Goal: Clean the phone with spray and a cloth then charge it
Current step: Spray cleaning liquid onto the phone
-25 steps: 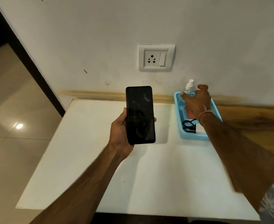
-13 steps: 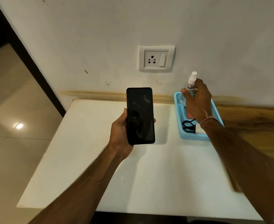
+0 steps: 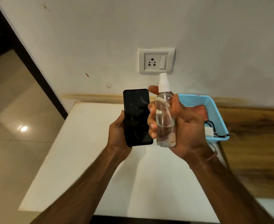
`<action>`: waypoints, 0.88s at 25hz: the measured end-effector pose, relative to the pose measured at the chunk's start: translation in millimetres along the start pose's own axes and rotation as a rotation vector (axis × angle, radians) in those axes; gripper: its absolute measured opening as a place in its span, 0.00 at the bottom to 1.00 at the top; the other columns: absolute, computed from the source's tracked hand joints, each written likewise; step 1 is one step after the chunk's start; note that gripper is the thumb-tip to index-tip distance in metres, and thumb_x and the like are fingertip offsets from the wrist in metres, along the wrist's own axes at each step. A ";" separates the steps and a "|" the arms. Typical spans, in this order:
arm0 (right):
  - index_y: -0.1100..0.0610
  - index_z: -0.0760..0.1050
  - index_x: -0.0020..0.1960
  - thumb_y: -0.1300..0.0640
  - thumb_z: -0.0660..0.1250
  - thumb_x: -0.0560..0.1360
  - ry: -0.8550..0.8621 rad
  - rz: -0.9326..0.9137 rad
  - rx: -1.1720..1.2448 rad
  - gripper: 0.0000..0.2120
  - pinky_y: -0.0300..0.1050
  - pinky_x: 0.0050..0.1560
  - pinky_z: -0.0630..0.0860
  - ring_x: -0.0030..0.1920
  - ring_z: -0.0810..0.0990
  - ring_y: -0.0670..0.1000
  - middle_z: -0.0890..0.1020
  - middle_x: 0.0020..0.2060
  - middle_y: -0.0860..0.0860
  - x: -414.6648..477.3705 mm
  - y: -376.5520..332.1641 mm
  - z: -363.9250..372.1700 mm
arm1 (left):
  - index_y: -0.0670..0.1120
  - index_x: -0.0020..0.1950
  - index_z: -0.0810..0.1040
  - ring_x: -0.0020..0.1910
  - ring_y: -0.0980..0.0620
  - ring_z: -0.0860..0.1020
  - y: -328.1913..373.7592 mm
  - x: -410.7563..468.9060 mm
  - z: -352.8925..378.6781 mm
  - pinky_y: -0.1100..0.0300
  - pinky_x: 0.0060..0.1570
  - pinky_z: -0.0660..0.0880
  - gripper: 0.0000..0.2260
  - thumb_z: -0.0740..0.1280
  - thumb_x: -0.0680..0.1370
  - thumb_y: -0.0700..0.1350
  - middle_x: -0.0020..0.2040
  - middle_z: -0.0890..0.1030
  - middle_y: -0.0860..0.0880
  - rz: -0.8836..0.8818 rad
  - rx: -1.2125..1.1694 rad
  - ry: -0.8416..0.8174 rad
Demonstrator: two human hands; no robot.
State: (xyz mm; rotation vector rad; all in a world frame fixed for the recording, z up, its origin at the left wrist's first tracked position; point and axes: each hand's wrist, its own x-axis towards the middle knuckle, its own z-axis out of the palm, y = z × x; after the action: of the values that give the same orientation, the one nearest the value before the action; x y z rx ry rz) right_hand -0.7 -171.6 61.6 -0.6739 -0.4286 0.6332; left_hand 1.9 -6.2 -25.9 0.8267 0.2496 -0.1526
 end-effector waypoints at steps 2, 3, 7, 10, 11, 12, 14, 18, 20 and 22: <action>0.62 0.70 0.64 0.45 0.60 0.79 -0.142 0.047 0.145 0.23 0.46 0.38 0.79 0.38 0.80 0.53 0.77 0.47 0.57 -2.5 4.2 13.4 | 0.45 0.63 0.80 0.45 0.44 0.84 1.2 0.2 -1.0 0.53 0.42 0.81 0.26 0.50 0.84 0.59 0.48 0.85 0.43 0.007 0.022 0.008; 0.62 0.71 0.62 0.44 0.59 0.79 -0.178 0.038 0.163 0.23 0.46 0.37 0.78 0.37 0.80 0.53 0.77 0.46 0.57 -2.8 5.6 19.2 | 0.45 0.63 0.80 0.51 0.43 0.84 1.7 -0.1 -1.3 0.51 0.47 0.81 0.26 0.50 0.84 0.59 0.52 0.85 0.41 0.006 0.033 0.013; 0.63 0.71 0.59 0.42 0.58 0.79 -0.247 0.013 0.153 0.24 0.43 0.34 0.77 0.34 0.80 0.51 0.76 0.43 0.57 -6.0 4.1 33.2 | 0.44 0.70 0.75 0.66 0.35 0.75 1.9 0.4 1.9 0.39 0.68 0.70 0.26 0.49 0.84 0.59 0.66 0.78 0.37 -0.007 0.015 0.057; 0.63 0.72 0.59 0.42 0.58 0.79 -0.253 0.010 0.170 0.24 0.43 0.34 0.77 0.34 0.80 0.50 0.77 0.43 0.56 -6.6 1.7 37.1 | 0.43 0.72 0.73 0.67 0.32 0.73 1.6 1.6 3.1 0.36 0.70 0.67 0.26 0.49 0.85 0.58 0.65 0.77 0.35 0.008 0.019 0.068; 0.63 0.72 0.59 0.42 0.59 0.79 -0.245 0.014 0.172 0.24 0.42 0.34 0.77 0.33 0.80 0.50 0.77 0.42 0.56 -6.8 1.6 38.3 | 0.42 0.71 0.74 0.66 0.32 0.74 1.6 1.9 2.6 0.37 0.69 0.68 0.26 0.49 0.85 0.58 0.63 0.77 0.36 0.008 0.026 0.074; 0.63 0.73 0.58 0.41 0.59 0.78 -0.237 0.017 0.171 0.24 0.42 0.33 0.77 0.33 0.80 0.50 0.77 0.41 0.56 -7.2 2.1 39.1 | 0.43 0.68 0.76 0.63 0.34 0.77 1.5 2.1 1.7 0.39 0.66 0.72 0.26 0.50 0.85 0.58 0.61 0.79 0.37 0.011 0.041 0.079; 0.62 0.74 0.59 0.42 0.61 0.77 -0.213 0.003 0.166 0.24 0.42 0.33 0.78 0.33 0.80 0.50 0.77 0.41 0.56 -8.0 2.1 38.5 | 0.45 0.60 0.81 0.55 0.39 0.82 2.3 0.7 0.0 0.46 0.55 0.79 0.25 0.50 0.84 0.58 0.54 0.83 0.39 0.026 0.063 0.068; 0.60 0.72 0.62 0.44 0.63 0.75 0.021 -0.121 -0.064 0.23 0.46 0.34 0.80 0.34 0.80 0.53 0.79 0.45 0.57 -4.5 -5.7 34.7 | 0.47 0.47 0.84 0.31 0.50 0.82 3.6 -0.7 0.2 0.58 0.34 0.79 0.27 0.48 0.85 0.58 0.34 0.83 0.47 0.022 0.029 -0.034; 0.54 0.71 0.65 0.45 0.62 0.76 0.211 -0.235 -0.365 0.20 0.48 0.32 0.80 0.33 0.81 0.55 0.81 0.47 0.56 -0.2 -8.7 29.8 | 0.44 0.56 0.80 0.33 0.49 0.81 3.0 2.6 2.4 0.55 0.39 0.78 0.25 0.50 0.85 0.58 0.38 0.81 0.47 0.025 0.016 -0.044; 0.44 0.66 0.69 0.46 0.62 0.78 0.404 -0.346 -0.711 0.20 0.47 0.29 0.79 0.30 0.81 0.54 0.82 0.46 0.51 3.1 -3.9 25.9 | 0.42 0.66 0.76 0.40 0.46 0.82 1.8 4.5 1.5 0.51 0.44 0.78 0.26 0.52 0.83 0.60 0.46 0.82 0.44 0.036 0.043 -0.021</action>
State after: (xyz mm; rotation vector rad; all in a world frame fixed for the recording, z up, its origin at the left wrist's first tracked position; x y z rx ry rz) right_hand -11.2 -160.6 83.2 -1.3379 -0.3751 -0.0134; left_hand 6.9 -6.3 -24.9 0.8717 0.2124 -0.1327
